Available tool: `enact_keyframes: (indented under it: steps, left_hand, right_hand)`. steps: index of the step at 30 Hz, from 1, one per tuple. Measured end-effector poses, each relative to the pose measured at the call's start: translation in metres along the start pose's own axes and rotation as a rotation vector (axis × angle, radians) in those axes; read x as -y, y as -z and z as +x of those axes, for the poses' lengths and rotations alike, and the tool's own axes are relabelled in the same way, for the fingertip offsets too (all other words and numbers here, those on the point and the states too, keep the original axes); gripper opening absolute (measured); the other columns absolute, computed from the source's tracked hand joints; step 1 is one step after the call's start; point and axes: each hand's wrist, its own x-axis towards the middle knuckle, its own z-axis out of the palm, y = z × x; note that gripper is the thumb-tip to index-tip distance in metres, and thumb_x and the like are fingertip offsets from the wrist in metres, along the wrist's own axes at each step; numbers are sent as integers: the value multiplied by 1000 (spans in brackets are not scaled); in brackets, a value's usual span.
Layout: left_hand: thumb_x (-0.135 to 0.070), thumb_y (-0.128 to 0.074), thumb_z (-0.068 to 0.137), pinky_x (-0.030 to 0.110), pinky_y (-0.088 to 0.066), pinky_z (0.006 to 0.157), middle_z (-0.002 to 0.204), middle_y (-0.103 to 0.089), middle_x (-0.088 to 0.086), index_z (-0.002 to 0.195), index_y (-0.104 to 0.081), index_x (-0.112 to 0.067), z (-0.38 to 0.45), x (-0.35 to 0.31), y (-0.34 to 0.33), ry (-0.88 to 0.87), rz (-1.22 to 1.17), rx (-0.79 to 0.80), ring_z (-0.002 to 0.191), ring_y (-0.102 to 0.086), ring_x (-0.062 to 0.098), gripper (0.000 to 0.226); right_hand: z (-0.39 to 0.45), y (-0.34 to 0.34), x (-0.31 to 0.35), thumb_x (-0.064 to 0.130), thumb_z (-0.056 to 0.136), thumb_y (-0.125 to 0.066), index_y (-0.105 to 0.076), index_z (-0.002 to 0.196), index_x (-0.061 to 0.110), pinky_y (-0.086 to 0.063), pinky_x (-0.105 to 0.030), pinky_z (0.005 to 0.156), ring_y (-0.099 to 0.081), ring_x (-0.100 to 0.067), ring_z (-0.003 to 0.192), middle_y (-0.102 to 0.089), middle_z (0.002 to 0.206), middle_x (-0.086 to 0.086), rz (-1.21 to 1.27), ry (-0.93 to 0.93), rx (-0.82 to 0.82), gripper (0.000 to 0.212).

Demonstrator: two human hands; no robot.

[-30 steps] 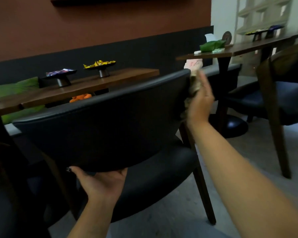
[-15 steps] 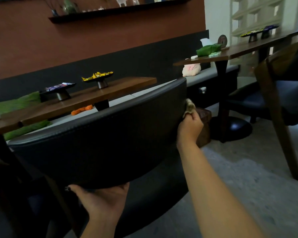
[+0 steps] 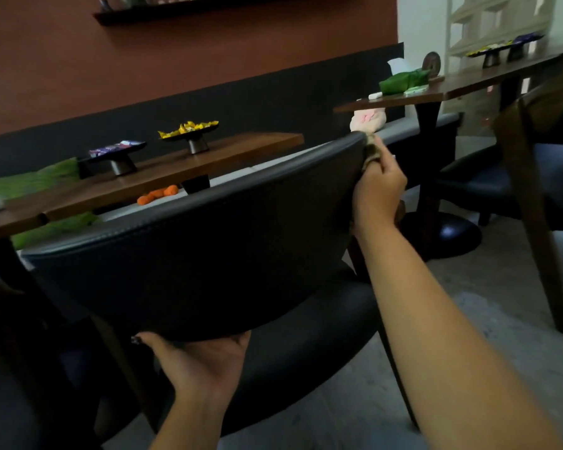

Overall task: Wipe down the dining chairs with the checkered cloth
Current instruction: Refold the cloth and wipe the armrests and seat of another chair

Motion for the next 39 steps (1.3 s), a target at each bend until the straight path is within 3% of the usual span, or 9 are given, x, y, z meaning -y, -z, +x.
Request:
enact_keyframes:
  steps: [3, 6, 15, 19, 23, 26, 30, 36, 39]
  left_hand:
    - [-91, -45, 67, 54, -49, 91, 123, -68, 10, 130, -57, -34, -5, -1, -2, 15, 34, 4, 109, -66, 37, 86]
    - [-91, -43, 69, 53, -51, 89, 123, -68, 10, 131, -55, -34, -8, -3, -3, 21, 60, 17, 109, -66, 36, 85]
    - [-91, -50, 63, 53, -46, 100, 136, -59, 11, 143, -44, -34, -14, -7, -1, 80, 99, 66, 120, -60, 37, 98]
    - [-89, -55, 59, 52, -42, 106, 136, -60, 13, 143, -43, -32, -19, -9, -1, 82, 119, 92, 120, -59, 37, 102]
    - [-88, -58, 61, 53, -37, 111, 138, -57, 14, 144, -42, -31, -22, -13, 2, 134, 87, 125, 124, -56, 39, 102]
    - [-87, -55, 67, 51, -42, 107, 138, -58, 12, 143, -44, -34, -20, -17, 4, 147, 94, 132, 125, -56, 37, 93]
    - [-88, -49, 70, 49, -49, 99, 135, -61, 10, 143, -43, -37, -14, -17, 9, 148, 139, 135, 121, -60, 34, 89]
    - [-88, -48, 72, 50, -46, 103, 140, -56, 11, 145, -40, -38, -10, -19, 15, 178, 132, 185, 126, -56, 36, 89]
    - [-88, -45, 74, 50, -41, 108, 142, -54, 11, 146, -40, -37, -9, -18, 17, 186, 133, 203, 127, -54, 36, 88]
  right_hand:
    - [-4, 8, -22, 20, 91, -48, -75, 90, 26, -53, -36, 89, -65, -11, 93, -72, 90, 8, 22, -212, -19, 28]
    - [-13, 16, -41, 21, 91, -49, -75, 78, 27, -54, -45, 90, -67, -21, 92, -73, 88, 1, 96, -355, 7, 31]
    - [-99, -1, -52, 29, 93, -41, -64, 121, 26, -46, -39, 102, -61, -11, 110, -66, 117, 7, 258, -413, -302, 37]
    - [-156, -19, -54, 14, 98, -32, -45, 139, 31, -33, -28, 111, -43, -3, 129, -46, 143, 10, 173, -325, -392, 46]
    - [-188, -16, -54, 15, 99, -30, -31, 147, 30, -24, 7, 94, -27, 29, 119, -26, 150, 18, 130, -88, -270, 51]
    - [-144, 2, -38, 10, 98, -36, -40, 144, 21, -30, -13, 109, -36, 3, 134, -37, 150, 6, 113, 101, -167, 48]
    - [-60, 11, -6, 16, 99, -41, -52, 135, 11, -38, -32, 109, -50, -12, 126, -56, 135, -4, 78, 63, -23, 38]
    - [-84, 0, -2, 16, 99, -43, -48, 138, 8, -35, -11, 104, -44, 2, 126, -51, 139, 2, 129, 203, -84, 40]
    - [-116, -10, -1, 10, 98, -39, -42, 139, 0, -31, -28, 114, -39, -16, 137, -45, 144, -9, 92, 388, -142, 43]
